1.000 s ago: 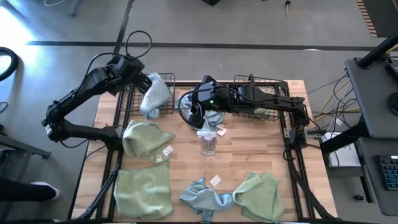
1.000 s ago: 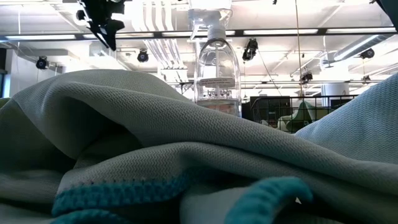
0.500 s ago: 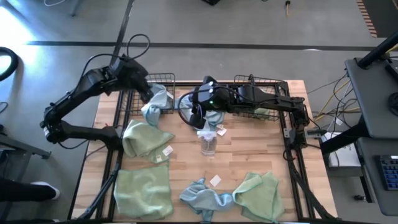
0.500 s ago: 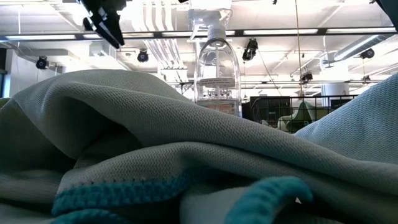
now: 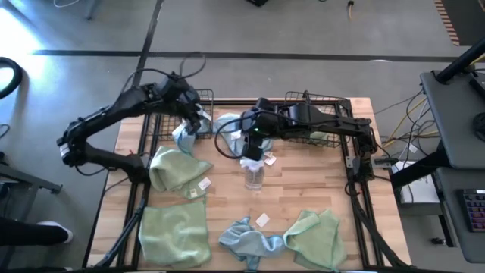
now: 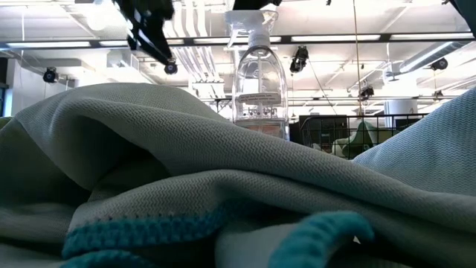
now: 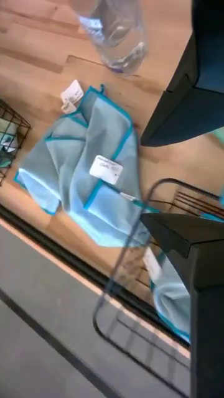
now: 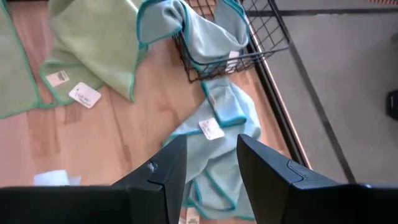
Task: Sort microfiber towel by color & place in baskets
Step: Put the blue towel into the left wire basket
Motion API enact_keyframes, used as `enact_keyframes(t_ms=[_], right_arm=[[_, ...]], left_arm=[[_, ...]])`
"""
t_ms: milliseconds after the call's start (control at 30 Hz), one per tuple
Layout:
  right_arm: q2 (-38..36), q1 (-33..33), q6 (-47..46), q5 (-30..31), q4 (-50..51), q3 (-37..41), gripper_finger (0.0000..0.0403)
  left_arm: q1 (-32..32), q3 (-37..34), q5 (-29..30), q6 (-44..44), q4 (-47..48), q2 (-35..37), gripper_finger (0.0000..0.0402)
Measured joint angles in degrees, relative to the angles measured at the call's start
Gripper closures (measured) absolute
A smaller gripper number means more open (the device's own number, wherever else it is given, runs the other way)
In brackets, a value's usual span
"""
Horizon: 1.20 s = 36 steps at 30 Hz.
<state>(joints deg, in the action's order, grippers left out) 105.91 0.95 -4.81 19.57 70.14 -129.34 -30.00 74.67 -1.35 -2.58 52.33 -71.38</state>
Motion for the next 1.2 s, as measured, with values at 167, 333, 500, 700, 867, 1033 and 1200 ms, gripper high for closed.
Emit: enact_keyframes(t_ms=[167,333,500,700,867,1033,1200], right_arm=[[-1.92,0.07,-0.62,0.15,0.32,0.0,0.0266],[-3.44,0.2,-1.65,0.15,0.36,-0.02,0.0266],[-4.14,0.2,-1.65,0.1,0.36,-0.02,0.0266],[-4.22,0.2,-1.37,0.0,0.95,-0.02,0.0266],[-4.23,0.2,-1.67,0.0,2.54,-0.02,0.0266],[-4.24,0.2,-2.68,0.02,3.87,-0.02,0.0266],[-4.24,0.2,-3.08,0.03,4.63,-0.02,0.0266]], left_arm=[[0.06,-7.73,-8.53,-0.08,-12.67,-4.03,0.0232],[-0.07,-10.69,-9.89,-1.25,-19.35,-8.13,0.0232],[-0.09,-10.73,-18.03,-6.02,-24.44,-12.07,0.0232],[-0.09,-8.84,-26.54,-10.45,-27.28,-18.25,0.0232],[-0.33,-6.06,-19.85,-11.98,-26.72,-23.56,0.0232],[-1.08,-3.1,-5.82,-11.66,-25.37,-28.16,0.0232],[-1.38,-0.41,-4.22,-9.08,-25.11,-32.59,0.0232]])
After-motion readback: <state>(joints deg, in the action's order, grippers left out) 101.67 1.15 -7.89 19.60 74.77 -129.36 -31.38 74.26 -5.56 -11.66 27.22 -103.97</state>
